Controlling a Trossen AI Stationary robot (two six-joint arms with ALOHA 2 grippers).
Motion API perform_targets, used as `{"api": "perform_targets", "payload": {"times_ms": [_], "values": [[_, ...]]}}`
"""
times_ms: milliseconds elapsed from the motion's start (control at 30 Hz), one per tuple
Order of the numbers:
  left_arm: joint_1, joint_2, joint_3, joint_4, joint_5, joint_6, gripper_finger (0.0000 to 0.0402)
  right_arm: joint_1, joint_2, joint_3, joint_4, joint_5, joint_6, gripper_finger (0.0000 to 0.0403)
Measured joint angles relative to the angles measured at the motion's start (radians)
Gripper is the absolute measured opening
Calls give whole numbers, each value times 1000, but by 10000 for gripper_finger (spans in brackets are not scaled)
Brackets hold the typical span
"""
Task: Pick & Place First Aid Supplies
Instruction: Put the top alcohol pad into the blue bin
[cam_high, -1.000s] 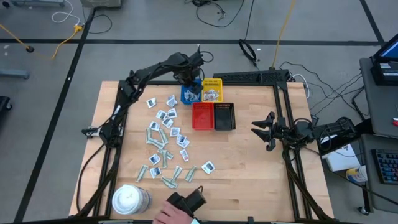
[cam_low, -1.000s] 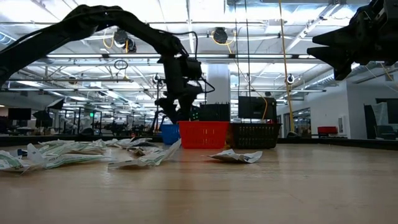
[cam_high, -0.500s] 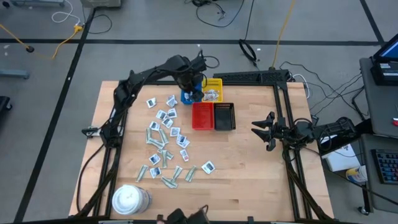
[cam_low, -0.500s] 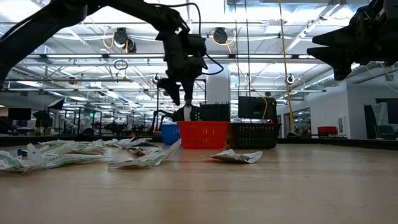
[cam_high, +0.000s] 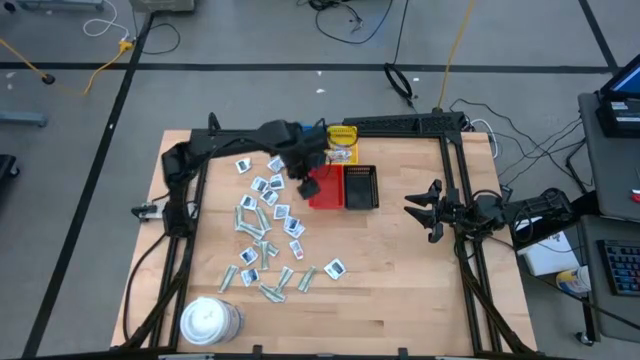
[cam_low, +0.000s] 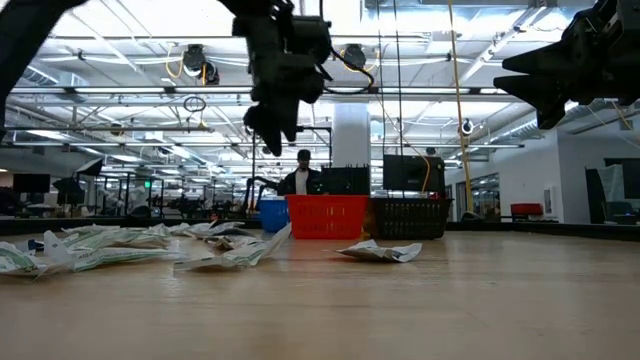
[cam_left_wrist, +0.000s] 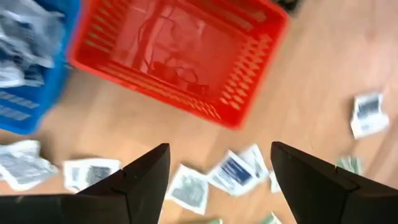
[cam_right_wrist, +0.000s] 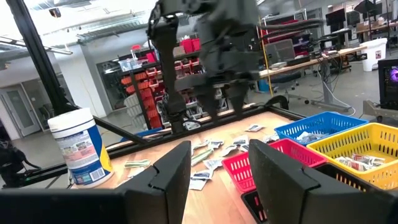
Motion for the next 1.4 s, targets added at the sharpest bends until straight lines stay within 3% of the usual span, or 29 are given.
{"api": "perform_targets", "payload": {"times_ms": [233,400,700,833,1100,1400], "values": [[-134,-139,-213,72,0,58,285,0,0,0,0,0,0,155],[-207,-182,-295,70,1,101,285,0,0,0,0,0,0,155],[-234,-182,-340,83,-83,60,285,0,0,0,0,0,0,155],[-234,-182,-401,177,-142,28,285,0,0,0,0,0,0,155],[-251,-179,-496,375,-152,-26,285,0,0,0,0,0,0,155],[-269,-59,-500,396,-153,-42,285,0,0,0,4,0,0,155]]}}
